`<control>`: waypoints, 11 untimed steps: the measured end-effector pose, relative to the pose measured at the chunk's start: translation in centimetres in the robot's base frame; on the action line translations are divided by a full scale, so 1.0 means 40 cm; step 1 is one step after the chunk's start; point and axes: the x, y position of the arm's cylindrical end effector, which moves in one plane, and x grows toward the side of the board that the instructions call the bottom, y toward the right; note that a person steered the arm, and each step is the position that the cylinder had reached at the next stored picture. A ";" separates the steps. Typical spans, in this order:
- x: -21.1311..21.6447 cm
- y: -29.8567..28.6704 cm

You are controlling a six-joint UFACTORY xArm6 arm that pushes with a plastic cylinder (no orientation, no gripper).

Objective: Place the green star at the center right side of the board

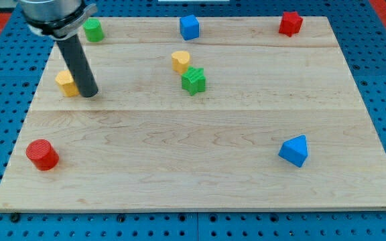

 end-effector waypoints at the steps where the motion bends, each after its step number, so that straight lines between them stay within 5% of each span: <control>1: 0.001 0.009; 6: -0.110 0.049; 8: -0.068 0.288; 10: -0.029 0.778; 11: -0.065 0.715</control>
